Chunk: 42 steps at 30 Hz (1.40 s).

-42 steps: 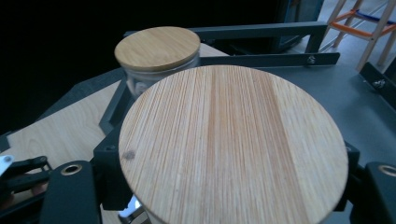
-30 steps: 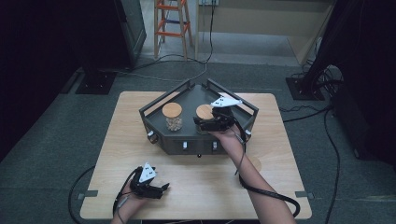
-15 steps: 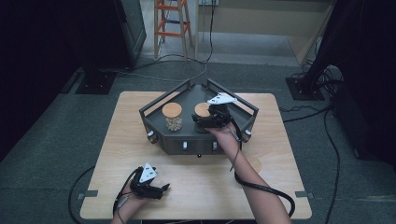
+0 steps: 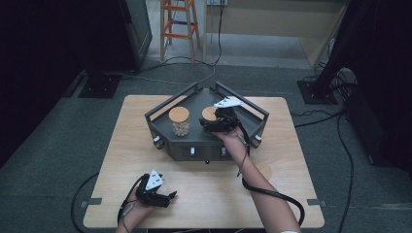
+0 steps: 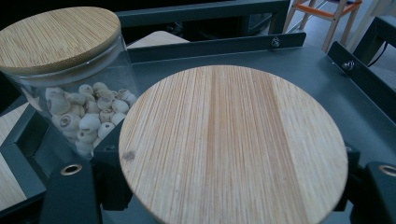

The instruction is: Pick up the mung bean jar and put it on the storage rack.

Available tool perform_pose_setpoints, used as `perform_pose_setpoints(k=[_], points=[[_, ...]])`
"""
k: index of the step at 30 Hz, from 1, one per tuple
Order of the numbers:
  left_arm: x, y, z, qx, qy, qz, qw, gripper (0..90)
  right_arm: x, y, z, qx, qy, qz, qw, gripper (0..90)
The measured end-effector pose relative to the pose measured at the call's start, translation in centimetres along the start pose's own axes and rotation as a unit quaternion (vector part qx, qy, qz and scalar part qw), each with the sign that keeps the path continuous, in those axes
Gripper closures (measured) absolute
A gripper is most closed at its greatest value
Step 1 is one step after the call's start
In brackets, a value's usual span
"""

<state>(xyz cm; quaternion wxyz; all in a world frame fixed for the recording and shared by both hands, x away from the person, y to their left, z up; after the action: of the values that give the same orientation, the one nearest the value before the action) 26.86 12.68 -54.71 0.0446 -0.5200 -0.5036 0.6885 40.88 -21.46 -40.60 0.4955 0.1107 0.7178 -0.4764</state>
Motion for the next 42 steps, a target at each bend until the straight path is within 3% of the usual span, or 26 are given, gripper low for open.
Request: perform_pose_setpoints(k=[7, 13, 19, 27, 42], points=[[0.0, 0.0, 0.0, 0.000, 0.000, -0.001, 1.0000, 11.5, 0.1, 0.0, -0.4, 0.007, -0.018, -0.006, 0.9998, 25.0], [0.0, 0.0, 0.0, 0.000, 0.000, -0.001, 1.0000, 11.5, -0.1, 0.0, -0.4, 0.004, -0.015, -0.008, 0.9998, 24.5], [0.0, 0.0, 0.0, 0.000, 0.000, -0.001, 1.0000, 11.5, -0.1, -0.2, -0.4, 0.007, -0.016, -0.016, 0.9997, 13.6], [0.0, 0.0, 0.0, -0.003, -0.003, 0.003, 1.0000, 11.5, 0.8, -1.6, 0.1, -0.004, -0.002, -0.010, 0.9999, 12.8], [0.1, 0.0, 0.0, -0.005, -0.004, 0.002, 1.0000, 11.5, 2.3, -3.9, 0.0, -0.021, -0.008, -0.008, 0.9997, 13.8]])
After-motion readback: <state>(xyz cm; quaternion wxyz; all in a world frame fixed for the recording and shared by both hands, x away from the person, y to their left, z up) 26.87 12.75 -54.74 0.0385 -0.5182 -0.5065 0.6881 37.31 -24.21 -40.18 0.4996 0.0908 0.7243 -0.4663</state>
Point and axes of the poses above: each handheld gripper's, and its own axes: y roughly forward along the jaws, x roughly out of its underside, z roughly to its right, the point moved 10 cm from there along y, roughly forward along the jaws, and after that the axes turned 7 degrees about -z, right-handed, at the moved point
